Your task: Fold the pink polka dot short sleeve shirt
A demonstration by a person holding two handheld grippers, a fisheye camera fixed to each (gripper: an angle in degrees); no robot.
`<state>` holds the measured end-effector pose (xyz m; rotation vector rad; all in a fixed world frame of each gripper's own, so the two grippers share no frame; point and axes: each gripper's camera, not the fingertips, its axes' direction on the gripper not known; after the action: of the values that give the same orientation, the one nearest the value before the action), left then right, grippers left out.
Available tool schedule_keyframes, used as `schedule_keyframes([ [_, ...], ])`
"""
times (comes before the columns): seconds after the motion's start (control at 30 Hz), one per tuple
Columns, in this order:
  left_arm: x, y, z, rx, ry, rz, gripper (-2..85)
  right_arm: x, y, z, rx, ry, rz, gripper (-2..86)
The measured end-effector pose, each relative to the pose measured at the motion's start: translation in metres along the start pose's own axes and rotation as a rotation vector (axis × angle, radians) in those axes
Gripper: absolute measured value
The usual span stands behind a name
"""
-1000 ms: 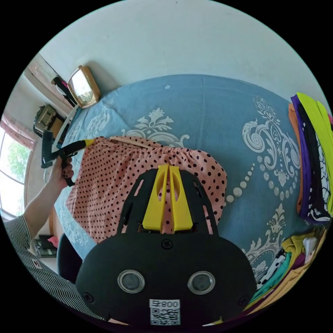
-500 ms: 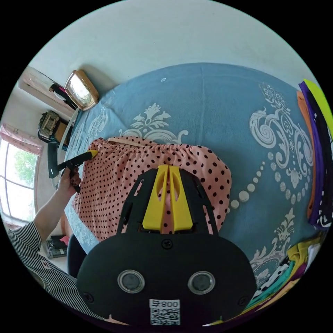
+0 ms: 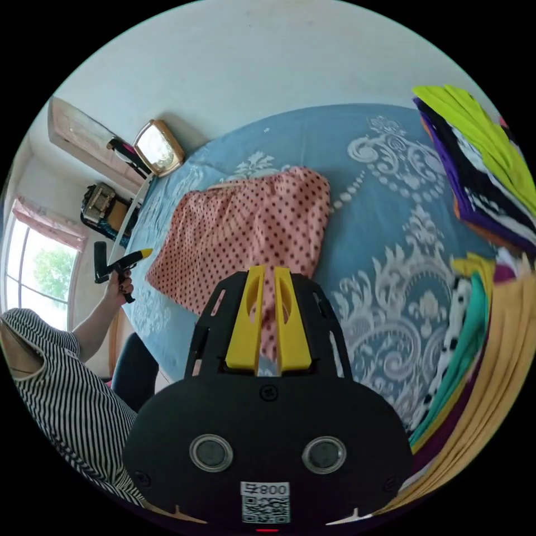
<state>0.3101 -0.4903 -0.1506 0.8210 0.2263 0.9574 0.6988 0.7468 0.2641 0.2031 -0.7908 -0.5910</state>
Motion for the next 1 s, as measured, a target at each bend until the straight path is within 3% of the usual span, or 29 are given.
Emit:
schedule_keyframes([
  [0.17,-0.04,0.06,-0.065,0.051,-0.018,-0.187,7.2,0.043,0.092,-0.015,-0.018,-0.08,0.165,5.6],
  [0.37,-0.064,0.083,-0.082,0.021,0.021,-0.281,8.4,0.064,0.133,-0.007,-0.039,-0.136,0.179,6.8],
  [0.73,-0.047,0.063,-0.071,-0.058,0.09,-0.224,1.4,0.091,0.155,0.0,-0.042,-0.227,0.191,2.7],
  [1.0,-0.035,0.059,-0.129,0.061,0.067,-0.189,0.5,0.097,0.172,-0.053,0.032,-0.257,0.119,0.9],
])
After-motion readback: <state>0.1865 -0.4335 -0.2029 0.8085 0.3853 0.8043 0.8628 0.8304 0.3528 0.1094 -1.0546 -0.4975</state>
